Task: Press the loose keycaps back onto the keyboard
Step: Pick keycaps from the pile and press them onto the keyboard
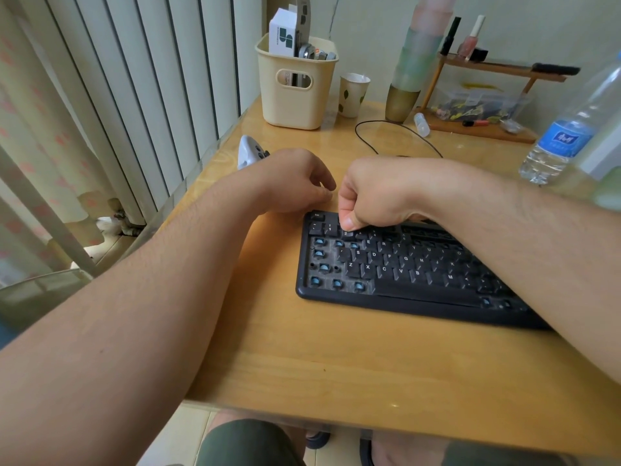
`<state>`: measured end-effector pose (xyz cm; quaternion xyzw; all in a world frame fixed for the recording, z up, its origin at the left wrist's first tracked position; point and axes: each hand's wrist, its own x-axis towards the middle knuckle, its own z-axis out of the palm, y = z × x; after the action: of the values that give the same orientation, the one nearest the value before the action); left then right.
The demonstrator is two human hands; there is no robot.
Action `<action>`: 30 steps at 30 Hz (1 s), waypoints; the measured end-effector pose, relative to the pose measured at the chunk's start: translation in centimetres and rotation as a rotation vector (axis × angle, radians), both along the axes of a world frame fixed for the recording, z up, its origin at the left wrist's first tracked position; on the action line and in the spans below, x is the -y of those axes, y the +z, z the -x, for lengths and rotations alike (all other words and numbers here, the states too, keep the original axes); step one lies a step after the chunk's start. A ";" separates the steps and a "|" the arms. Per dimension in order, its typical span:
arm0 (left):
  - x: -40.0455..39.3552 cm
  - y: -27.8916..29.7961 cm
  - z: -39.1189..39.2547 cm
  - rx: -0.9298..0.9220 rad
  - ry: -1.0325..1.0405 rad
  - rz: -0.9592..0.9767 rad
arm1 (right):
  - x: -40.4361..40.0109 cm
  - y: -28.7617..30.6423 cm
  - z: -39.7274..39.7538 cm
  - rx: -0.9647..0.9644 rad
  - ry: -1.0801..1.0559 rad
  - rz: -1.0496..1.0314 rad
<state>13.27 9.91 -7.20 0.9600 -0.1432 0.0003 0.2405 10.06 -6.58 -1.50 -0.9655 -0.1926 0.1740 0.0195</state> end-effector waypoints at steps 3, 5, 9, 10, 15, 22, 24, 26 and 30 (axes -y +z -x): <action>-0.1 0.0 0.0 -0.006 0.001 0.001 | 0.1 0.0 0.0 -0.009 -0.016 -0.013; -0.1 -0.1 0.0 -0.009 0.007 0.002 | 0.4 -0.1 -0.1 -0.019 -0.034 -0.047; -0.1 0.0 0.0 -0.013 -0.002 -0.003 | 0.9 -0.5 -0.1 -0.028 -0.074 -0.109; -0.1 0.0 0.0 -0.014 -0.005 -0.004 | 1.0 -0.6 -0.1 -0.028 -0.081 -0.120; -0.1 -0.1 -0.2 -0.009 0.002 -0.011 | 0.8 -0.6 -0.2 -0.030 -0.090 -0.120; -0.1 -0.1 -0.1 -0.006 -0.008 -0.018 | 0.6 -0.5 0.2 0.015 -0.074 -0.106; 0.0 -0.1 0.0 -0.003 -0.009 -0.022 | 0.4 -0.5 0.2 0.044 -0.062 -0.091; 0.1 -0.1 0.0 -0.005 -0.005 -0.025 | 0.2 -0.4 0.2 0.055 -0.059 -0.078; 0.0 -0.1 0.1 -0.015 0.007 -0.022 | -0.1 -0.4 -0.1 0.044 -0.039 -0.006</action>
<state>13.18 9.93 -7.29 0.9631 -0.1380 -0.0075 0.2312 10.14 -6.46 -1.91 -0.9727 -0.1745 0.1517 0.0217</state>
